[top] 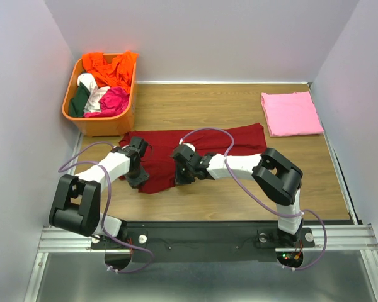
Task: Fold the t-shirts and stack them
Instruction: Fold the tshirt
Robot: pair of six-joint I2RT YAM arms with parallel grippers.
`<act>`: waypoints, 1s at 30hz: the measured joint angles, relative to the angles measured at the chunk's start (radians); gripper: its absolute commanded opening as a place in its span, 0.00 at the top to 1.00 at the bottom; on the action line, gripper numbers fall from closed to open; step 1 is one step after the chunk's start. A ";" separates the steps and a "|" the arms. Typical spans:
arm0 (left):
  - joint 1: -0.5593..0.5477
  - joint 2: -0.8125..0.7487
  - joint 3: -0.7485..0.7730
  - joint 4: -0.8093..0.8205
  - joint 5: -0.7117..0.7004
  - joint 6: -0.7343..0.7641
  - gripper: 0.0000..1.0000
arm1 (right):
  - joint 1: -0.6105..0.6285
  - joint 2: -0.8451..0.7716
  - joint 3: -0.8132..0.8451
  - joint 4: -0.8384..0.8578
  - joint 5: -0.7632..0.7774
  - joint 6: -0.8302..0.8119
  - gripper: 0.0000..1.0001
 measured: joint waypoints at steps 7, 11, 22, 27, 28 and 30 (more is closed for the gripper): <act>0.000 -0.007 0.002 -0.010 0.006 0.005 0.97 | 0.000 -0.014 -0.011 -0.002 0.005 -0.013 0.99; 0.000 -0.031 0.023 -0.052 -0.015 0.005 0.97 | 0.000 -0.027 -0.011 -0.003 0.011 -0.033 0.99; 0.000 -0.015 0.299 -0.131 -0.141 0.100 0.97 | -0.023 -0.045 0.077 -0.023 0.053 -0.087 0.99; 0.000 0.115 0.403 -0.119 -0.167 0.169 0.97 | -0.110 -0.055 0.105 -0.024 0.045 -0.105 0.95; 0.000 0.134 0.417 -0.118 -0.167 0.177 0.97 | -0.124 -0.055 0.112 -0.024 0.042 -0.109 0.95; 0.000 0.183 0.455 -0.113 -0.168 0.200 0.97 | -0.161 -0.054 0.133 -0.024 0.029 -0.120 0.94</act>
